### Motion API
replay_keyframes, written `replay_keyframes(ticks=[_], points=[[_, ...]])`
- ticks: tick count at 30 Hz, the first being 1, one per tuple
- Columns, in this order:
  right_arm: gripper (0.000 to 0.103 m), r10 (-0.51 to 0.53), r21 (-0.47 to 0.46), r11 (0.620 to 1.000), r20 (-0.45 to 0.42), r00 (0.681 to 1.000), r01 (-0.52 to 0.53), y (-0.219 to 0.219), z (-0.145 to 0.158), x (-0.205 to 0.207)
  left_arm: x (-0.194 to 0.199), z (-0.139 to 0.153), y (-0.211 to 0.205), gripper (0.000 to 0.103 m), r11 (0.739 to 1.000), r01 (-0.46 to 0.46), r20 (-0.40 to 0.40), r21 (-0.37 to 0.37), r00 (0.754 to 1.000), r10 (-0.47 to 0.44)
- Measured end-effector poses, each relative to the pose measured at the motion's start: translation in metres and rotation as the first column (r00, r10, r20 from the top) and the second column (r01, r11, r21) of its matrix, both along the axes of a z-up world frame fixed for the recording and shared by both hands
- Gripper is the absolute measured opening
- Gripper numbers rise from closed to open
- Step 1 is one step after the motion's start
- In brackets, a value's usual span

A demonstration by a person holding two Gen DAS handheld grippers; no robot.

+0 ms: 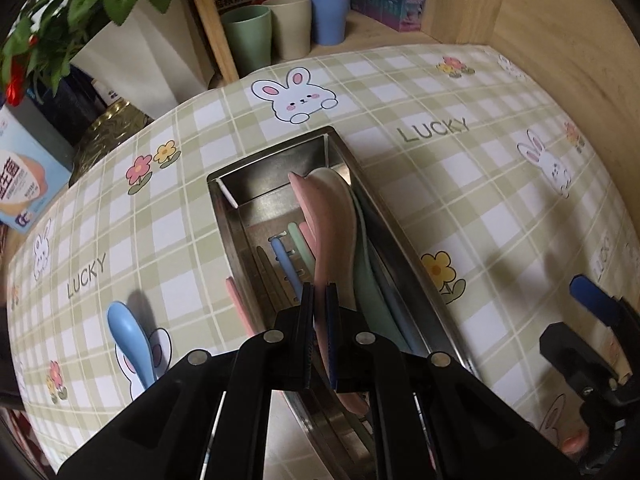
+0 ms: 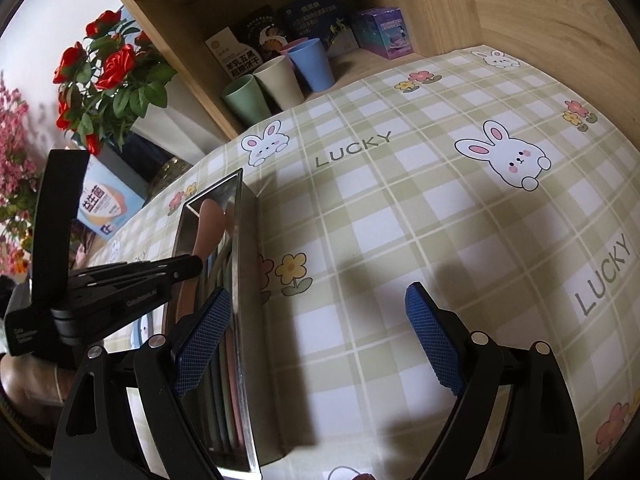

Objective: Organize utensils
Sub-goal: 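Lower the pink spoon into the steel tray and open the left tool, then grasp the blue spoon by its handle with the left tool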

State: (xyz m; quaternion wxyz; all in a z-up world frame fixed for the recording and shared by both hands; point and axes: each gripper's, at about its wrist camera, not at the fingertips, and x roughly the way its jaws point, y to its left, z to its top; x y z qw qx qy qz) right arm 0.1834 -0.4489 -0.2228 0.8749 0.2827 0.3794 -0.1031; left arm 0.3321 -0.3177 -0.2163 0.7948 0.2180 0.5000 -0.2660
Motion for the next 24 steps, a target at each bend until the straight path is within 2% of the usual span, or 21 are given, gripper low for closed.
replay_keyframes(ticks=[3,6,9,13,18,24], points=[[0.086,-0.003,-0.002,1.000,-0.003,1.000,0.003,0.001,0.001,0.000,-0.001,-0.002,-0.002,0.007,1.000,0.018,-0.011,0.003,1.000,-0.018],[0.086,-0.001,-0.004,1.000,-0.005,1.000,0.001,0.001,0.002,0.000,-0.004,0.001,-0.002,0.009,0.999,0.039,-0.020,-0.030,0.999,-0.040],[0.086,0.003,-0.015,1.000,-0.005,1.000,-0.003,0.004,0.005,-0.001,-0.005,0.012,0.006,0.016,0.997,0.035,-0.019,-0.075,0.999,-0.036],[0.086,0.010,-0.036,0.999,-0.002,1.000,-0.010,0.011,0.011,-0.002,-0.008,0.030,0.025,0.016,0.990,0.007,-0.001,-0.142,1.000,-0.008],[0.086,0.025,-0.065,0.998,0.004,1.000,-0.025,0.023,0.019,-0.002,-0.011,0.050,0.071,0.016,0.971,-0.069,0.006,-0.229,0.997,0.072],[0.086,0.041,-0.116,0.992,0.001,0.999,-0.040,0.041,0.027,0.001,-0.010,0.057,0.145,0.018,0.934,-0.200,0.001,-0.297,0.978,0.210]])
